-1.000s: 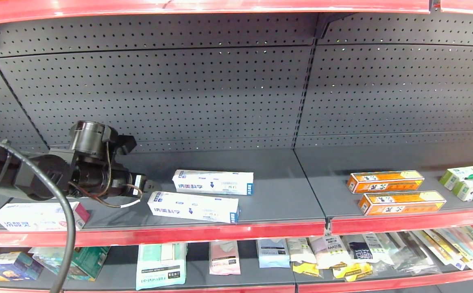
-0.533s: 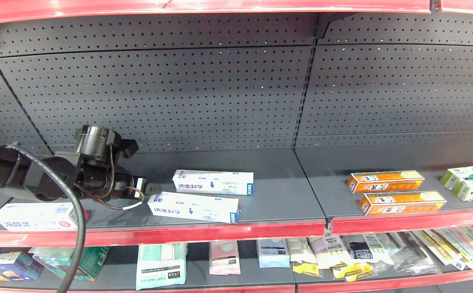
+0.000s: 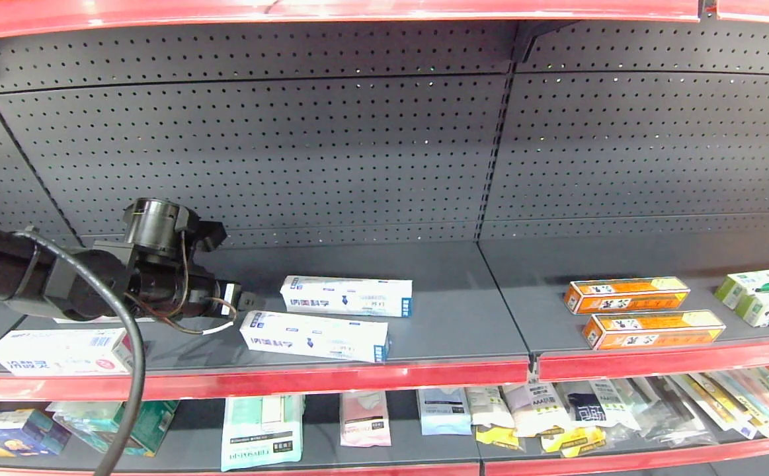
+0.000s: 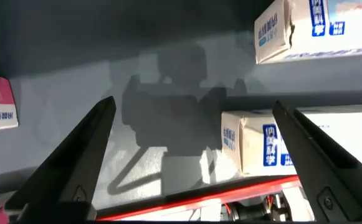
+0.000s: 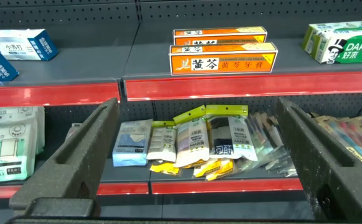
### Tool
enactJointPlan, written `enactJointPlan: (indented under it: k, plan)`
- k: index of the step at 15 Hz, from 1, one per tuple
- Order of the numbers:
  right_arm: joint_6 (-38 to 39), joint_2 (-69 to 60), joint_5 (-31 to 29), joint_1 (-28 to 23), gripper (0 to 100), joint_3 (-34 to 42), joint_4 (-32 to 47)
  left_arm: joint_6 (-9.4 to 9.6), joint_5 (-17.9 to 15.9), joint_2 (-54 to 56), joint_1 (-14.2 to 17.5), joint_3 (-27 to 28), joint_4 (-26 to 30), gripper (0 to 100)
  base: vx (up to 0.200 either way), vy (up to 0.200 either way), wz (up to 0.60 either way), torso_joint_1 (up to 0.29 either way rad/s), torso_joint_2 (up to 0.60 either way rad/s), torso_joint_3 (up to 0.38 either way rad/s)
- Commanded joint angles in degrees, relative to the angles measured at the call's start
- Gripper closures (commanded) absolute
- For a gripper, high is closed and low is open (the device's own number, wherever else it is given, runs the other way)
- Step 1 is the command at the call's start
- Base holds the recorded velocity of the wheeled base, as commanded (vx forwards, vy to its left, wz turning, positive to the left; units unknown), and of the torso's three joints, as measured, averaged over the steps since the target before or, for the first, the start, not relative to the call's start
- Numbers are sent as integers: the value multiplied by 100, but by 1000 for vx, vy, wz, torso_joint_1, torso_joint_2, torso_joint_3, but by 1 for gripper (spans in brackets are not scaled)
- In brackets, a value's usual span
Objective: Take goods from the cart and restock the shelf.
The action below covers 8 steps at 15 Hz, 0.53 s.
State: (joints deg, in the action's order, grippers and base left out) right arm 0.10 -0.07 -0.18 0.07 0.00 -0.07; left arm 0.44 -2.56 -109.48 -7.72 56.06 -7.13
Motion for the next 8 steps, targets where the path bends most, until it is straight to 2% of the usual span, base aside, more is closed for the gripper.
enactJointPlan:
  k: [1,8]
  plan:
    - [-1,7,1,1,0,0,-1,0,1,-117,-2,36,-8,0,0,0,0,0,0,0]
    - [-1,7,1,1,0,0,-1,26,1,-249,-2,98,-16,0,0,0,0,0,0,0]
